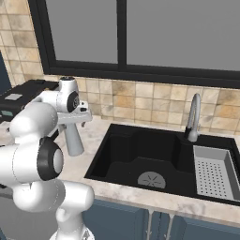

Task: There is a tray on the dining counter. Grab the cup, mug, and pitcher and place them on the tray. The pitcher may be placed next to the tray if it cannot fit the tray.

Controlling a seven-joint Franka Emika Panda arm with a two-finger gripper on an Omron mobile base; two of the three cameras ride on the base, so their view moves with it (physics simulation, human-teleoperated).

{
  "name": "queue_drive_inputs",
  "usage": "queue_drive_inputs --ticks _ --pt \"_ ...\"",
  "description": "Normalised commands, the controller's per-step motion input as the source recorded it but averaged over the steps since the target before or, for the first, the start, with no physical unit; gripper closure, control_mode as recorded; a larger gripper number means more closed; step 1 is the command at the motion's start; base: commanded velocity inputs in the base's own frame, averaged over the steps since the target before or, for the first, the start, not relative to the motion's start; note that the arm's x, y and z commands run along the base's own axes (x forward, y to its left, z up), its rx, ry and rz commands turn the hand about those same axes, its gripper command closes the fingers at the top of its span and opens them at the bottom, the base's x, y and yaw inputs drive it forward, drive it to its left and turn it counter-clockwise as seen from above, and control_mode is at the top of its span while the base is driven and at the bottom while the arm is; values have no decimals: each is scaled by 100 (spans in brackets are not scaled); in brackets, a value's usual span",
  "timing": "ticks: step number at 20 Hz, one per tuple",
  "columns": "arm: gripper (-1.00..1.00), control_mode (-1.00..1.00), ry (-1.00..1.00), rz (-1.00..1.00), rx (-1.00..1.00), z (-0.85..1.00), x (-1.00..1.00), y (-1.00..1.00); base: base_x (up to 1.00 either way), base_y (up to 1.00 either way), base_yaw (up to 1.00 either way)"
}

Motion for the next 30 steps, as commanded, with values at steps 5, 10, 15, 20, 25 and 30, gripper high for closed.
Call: queue_drive_inputs --ticks 5,10,15,20,25,30 --pt "-100 -100 0 0 0 -15 -4 0 0 0 0" --pt "-100 -100 0 0 0 -21 0 0 0 0 0" --pt "-100 -100 0 0 0 -35 0 0 0 0 0" --pt "-100 -100 3 0 2 -44 0 0 0 0 0" --pt "-100 -100 7 0 5 -29 -5 3 0 0 0" --pt "-100 -100 0 0 0 0 0 0 0 0 0"
